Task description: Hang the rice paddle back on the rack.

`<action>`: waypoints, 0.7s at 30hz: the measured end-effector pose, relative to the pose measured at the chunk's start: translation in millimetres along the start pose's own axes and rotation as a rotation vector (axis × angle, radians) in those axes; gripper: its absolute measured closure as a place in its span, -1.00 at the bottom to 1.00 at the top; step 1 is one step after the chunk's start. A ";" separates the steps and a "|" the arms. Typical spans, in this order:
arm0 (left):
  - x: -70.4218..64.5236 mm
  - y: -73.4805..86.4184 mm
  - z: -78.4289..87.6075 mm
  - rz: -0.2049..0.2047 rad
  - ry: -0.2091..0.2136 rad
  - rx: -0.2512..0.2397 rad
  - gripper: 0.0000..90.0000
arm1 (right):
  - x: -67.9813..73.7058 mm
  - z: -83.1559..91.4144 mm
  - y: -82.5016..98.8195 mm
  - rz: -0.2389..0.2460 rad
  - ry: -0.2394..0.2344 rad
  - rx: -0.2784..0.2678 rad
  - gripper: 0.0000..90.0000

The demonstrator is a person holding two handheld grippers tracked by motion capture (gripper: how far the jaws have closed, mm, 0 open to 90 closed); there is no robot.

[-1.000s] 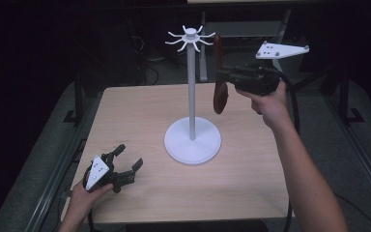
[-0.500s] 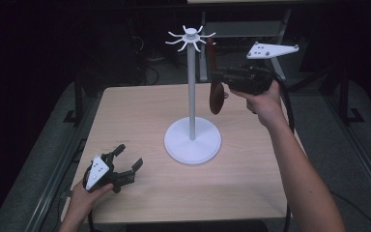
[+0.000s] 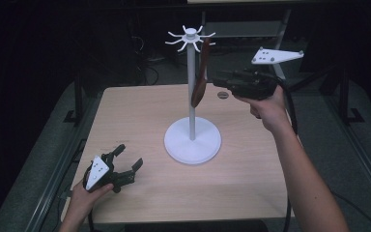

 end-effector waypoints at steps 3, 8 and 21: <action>-0.2 0.1 0.3 -0.006 0.000 0.000 -0.72 | -0.3 1.2 5.6 -0.010 0.003 0.009 0.40; -0.9 0.3 0.1 -0.010 0.007 0.004 -0.71 | -2.7 4.1 14.9 -0.023 0.024 0.030 0.29; 0.0 0.3 0.7 0.003 0.004 -0.001 -0.72 | -18.7 12.0 53.0 -0.077 0.077 0.059 0.05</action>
Point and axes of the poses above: each handheld gripper's, and its own axes: z roughly backward along the jaws, y roughly out of its underside, x roughly to its left, the point moved 10 cm from there along -z, roughly forward along the jaws, and after that the axes turned 11 degrees about x, right-handed, at the moved point
